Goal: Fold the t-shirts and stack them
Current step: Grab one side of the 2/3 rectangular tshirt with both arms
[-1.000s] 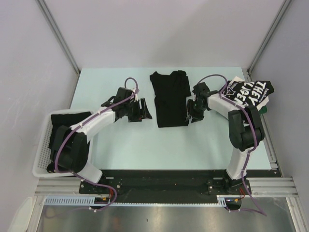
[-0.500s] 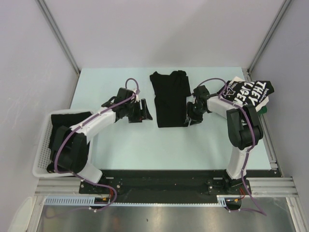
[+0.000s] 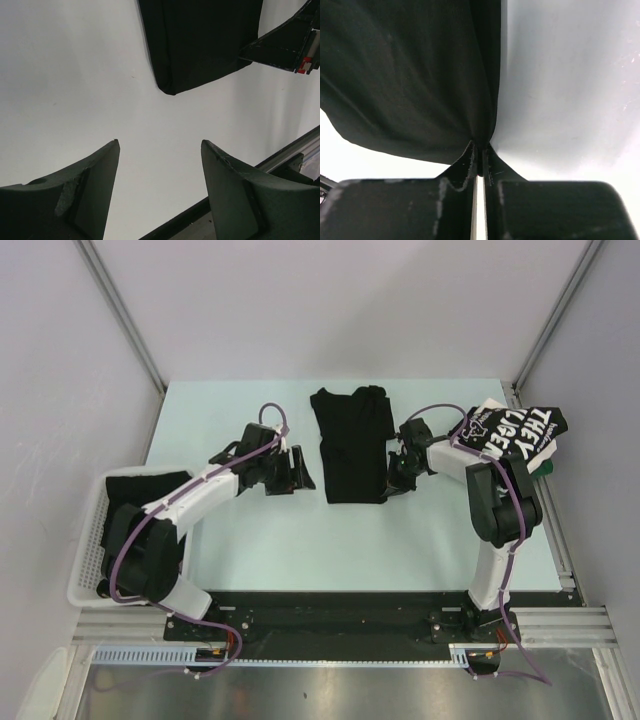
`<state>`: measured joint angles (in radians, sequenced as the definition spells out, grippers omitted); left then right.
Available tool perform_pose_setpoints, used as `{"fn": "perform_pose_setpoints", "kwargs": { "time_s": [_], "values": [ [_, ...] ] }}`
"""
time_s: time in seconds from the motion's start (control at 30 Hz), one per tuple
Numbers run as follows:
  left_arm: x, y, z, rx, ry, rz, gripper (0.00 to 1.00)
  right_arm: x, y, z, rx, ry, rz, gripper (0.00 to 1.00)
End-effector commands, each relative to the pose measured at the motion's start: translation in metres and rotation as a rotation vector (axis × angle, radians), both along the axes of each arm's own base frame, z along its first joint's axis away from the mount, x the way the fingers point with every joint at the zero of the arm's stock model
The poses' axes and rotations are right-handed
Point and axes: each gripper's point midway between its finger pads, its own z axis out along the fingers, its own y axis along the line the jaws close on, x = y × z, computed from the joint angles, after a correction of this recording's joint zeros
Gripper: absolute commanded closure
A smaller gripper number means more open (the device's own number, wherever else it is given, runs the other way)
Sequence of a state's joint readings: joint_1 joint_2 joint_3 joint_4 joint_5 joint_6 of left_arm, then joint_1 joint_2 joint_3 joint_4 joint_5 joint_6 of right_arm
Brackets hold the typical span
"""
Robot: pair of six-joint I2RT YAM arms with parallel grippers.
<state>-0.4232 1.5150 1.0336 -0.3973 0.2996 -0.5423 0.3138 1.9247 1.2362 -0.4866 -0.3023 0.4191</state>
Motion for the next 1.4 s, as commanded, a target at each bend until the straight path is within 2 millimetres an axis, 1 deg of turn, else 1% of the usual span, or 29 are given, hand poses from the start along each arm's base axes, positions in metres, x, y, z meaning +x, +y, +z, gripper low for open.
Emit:
{"fn": "perform_pose_setpoints", "kwargs": {
  "time_s": [0.0,0.03,0.07,0.1,0.13,0.17,0.2,0.27,0.3,0.37,0.4,0.43,0.53,0.57,0.6,0.67,0.7,0.73,0.77,0.83,0.87,0.97,1.0,1.07,1.1,1.23,1.27,1.33,1.37],
  "values": [
    [0.001,-0.005,0.007,-0.027,-0.045,0.015,0.28,-0.011,0.000,-0.013,-0.010,0.045,0.006,1.00],
    [0.006,-0.008,0.008,-0.043,-0.071,0.020,0.28,-0.011,0.001,-0.012,-0.007,0.044,0.007,1.00],
    [0.007,-0.012,0.006,-0.062,-0.063,0.032,0.28,-0.011,0.002,-0.011,-0.001,0.047,0.006,1.00],
    [0.006,-0.015,-0.005,-0.063,-0.039,0.036,0.28,-0.012,0.003,-0.011,0.000,0.048,0.010,1.00],
    [0.011,-0.021,-0.005,-0.090,-0.054,0.036,0.28,-0.012,0.003,-0.011,0.003,0.049,0.009,1.00],
    [0.011,-0.026,-0.009,-0.108,-0.036,0.041,0.28,-0.012,0.004,-0.010,0.005,0.046,0.012,1.00],
    [0.010,-0.032,-0.021,-0.104,-0.007,0.036,0.28,-0.012,0.005,-0.010,0.009,0.046,0.011,1.00],
    [0.013,-0.043,-0.028,-0.117,0.002,0.032,0.28,-0.012,0.006,-0.009,0.015,0.044,0.013,1.00],
    [0.012,-0.048,-0.038,-0.107,0.023,0.021,0.28,-0.012,0.007,-0.007,0.017,0.041,0.015,1.00],
    [0.014,-0.056,-0.044,-0.117,0.033,0.019,0.28,-0.011,0.008,-0.006,0.023,0.039,0.016,1.00],
    [0.013,-0.062,-0.052,-0.117,0.051,0.011,0.28,-0.012,0.009,-0.005,0.025,0.037,0.020,1.00],
    [0.016,-0.065,-0.054,-0.123,0.048,0.010,0.28,-0.012,0.010,-0.004,0.029,0.038,0.020,1.00],
    [0.021,-0.072,-0.065,-0.107,0.055,0.007,0.28,-0.013,0.009,-0.001,0.029,0.036,0.026,1.00],
    [0.021,-0.073,-0.073,-0.098,0.067,0.007,0.28,-0.014,0.009,0.000,0.029,0.036,0.026,1.00],
    [0.025,-0.076,-0.072,-0.102,0.060,0.008,0.28,-0.014,0.009,0.000,0.030,0.036,0.028,1.00],
    [0.028,-0.077,-0.079,-0.097,0.062,0.009,0.28,-0.016,0.009,0.001,0.029,0.038,0.034,1.00],
    [0.032,-0.078,-0.078,-0.095,0.052,0.012,0.28,-0.017,0.008,0.002,0.029,0.041,0.035,1.00],
    [0.033,-0.079,-0.078,-0.099,0.053,0.007,0.28,-0.017,0.008,0.002,0.026,0.040,0.039,1.00],
    [0.033,-0.079,-0.084,-0.090,0.059,0.008,0.28,-0.019,0.007,0.002,0.022,0.044,0.040,1.00],
    [0.034,-0.081,-0.084,-0.091,0.062,-0.001,0.30,-0.019,0.006,0.002,0.019,0.046,0.042,1.00],
    [0.034,-0.081,-0.086,-0.091,0.065,-0.002,0.32,-0.019,0.006,0.002,0.019,0.046,0.042,1.00],
    [0.032,-0.082,-0.089,-0.094,0.074,-0.009,0.48,-0.018,0.006,0.002,0.026,0.047,0.037,1.00],
    [0.032,-0.082,-0.089,-0.094,0.078,-0.009,0.61,-0.018,0.006,0.001,0.027,0.050,0.036,1.00],
    [0.030,-0.081,-0.090,-0.092,0.086,-0.011,0.71,-0.018,0.007,0.002,0.034,0.049,0.035,1.00],
    [0.029,-0.081,-0.091,-0.089,0.089,-0.012,0.80,-0.017,0.007,0.002,0.036,0.049,0.032,1.00],
    [0.023,-0.074,-0.093,-0.054,0.098,-0.019,0.90,-0.018,0.009,0.006,0.051,0.051,0.028,1.00],
    [0.022,-0.073,-0.090,-0.054,0.092,-0.027,0.92,-0.019,0.008,0.007,0.049,0.053,0.029,1.00],
    [0.015,-0.070,-0.091,-0.043,0.101,-0.039,0.92,-0.024,0.007,0.012,0.035,0.055,0.041,1.00],
    [0.013,-0.070,-0.087,-0.048,0.096,-0.046,0.91,-0.026,0.007,0.014,0.029,0.054,0.043,1.00]
  ]
}}
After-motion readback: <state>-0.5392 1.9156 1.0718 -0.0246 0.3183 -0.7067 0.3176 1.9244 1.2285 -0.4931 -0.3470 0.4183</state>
